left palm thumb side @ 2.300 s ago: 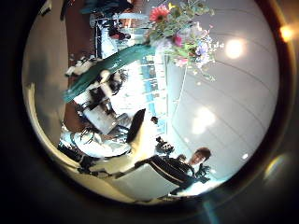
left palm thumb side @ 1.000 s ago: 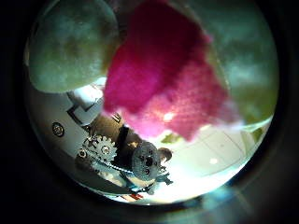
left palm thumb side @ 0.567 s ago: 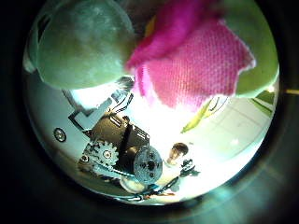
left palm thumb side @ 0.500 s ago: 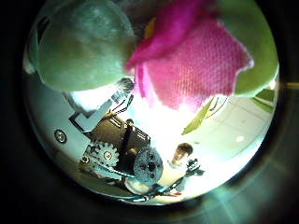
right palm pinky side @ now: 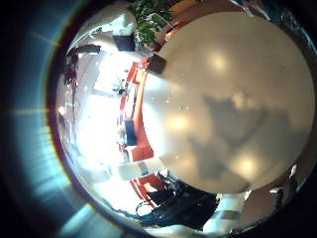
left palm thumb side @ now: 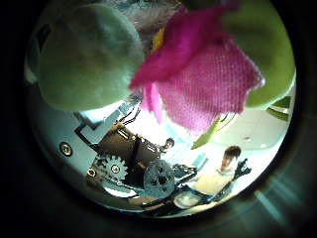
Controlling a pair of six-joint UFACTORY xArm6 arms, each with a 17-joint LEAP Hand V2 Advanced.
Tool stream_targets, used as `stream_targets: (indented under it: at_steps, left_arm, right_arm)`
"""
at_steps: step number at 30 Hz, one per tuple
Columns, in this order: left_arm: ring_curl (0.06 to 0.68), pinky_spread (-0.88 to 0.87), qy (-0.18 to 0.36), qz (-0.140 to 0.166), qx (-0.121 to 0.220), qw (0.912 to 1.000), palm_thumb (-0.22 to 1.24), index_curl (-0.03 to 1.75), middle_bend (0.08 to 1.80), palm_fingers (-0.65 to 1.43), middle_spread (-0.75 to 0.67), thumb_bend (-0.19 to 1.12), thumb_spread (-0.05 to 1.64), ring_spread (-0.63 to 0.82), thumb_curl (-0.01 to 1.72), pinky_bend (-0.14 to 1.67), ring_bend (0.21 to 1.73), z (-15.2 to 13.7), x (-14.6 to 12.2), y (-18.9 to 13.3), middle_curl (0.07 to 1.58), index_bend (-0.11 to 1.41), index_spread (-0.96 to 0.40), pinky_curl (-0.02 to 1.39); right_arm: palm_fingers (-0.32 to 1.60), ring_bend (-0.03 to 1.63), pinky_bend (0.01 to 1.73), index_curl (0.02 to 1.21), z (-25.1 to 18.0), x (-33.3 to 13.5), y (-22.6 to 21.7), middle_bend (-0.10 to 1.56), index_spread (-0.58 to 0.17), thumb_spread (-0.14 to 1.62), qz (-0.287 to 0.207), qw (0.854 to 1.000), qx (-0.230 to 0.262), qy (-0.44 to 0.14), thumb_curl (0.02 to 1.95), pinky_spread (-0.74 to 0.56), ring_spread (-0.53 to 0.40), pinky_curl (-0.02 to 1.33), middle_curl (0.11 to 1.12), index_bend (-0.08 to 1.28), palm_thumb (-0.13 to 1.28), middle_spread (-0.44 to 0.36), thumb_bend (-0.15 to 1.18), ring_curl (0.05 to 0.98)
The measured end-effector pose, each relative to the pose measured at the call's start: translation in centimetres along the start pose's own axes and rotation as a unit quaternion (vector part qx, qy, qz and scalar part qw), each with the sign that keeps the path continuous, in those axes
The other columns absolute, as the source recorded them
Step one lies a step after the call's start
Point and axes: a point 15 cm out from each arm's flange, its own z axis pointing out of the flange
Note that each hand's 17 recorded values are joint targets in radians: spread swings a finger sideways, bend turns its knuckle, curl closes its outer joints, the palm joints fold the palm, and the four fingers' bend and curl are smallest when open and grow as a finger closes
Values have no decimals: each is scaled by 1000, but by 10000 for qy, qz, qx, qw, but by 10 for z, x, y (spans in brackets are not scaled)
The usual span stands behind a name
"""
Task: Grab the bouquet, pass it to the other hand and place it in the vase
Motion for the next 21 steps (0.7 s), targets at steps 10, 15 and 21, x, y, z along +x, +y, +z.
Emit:
stream_targets:
  at_steps: [10,15,21]
  left_arm:
    - [626,-568,-313,93,293,9990,1079,1300,1230,850,-513,218,1074,-377,991,1298,1687,1,-26,-16,1046,822,-704,1208]
    - [622,-575,-323,12,340,9989,1081,1321,1226,855,-514,211,1079,-377,1009,1285,1685,2,-43,-21,1047,808,-707,1227]
    - [618,-583,-297,-124,312,9990,1081,1340,1219,863,-515,205,1091,-377,1029,1269,1682,7,-60,-22,1048,792,-710,1245]
  right_arm:
    - [53,776,780,413,1,1,0,409,-380,1010,53,10000,27,-38,542,387,27,462,394,196,713,-47,-25,303]
    - [46,732,767,374,0,2,-5,352,-370,1014,84,9999,100,-7,532,410,72,432,370,160,699,-6,-25,280]
    - [58,709,751,343,0,3,-6,324,-365,1015,109,9999,133,-9,528,425,101,404,359,159,698,7,-24,265]
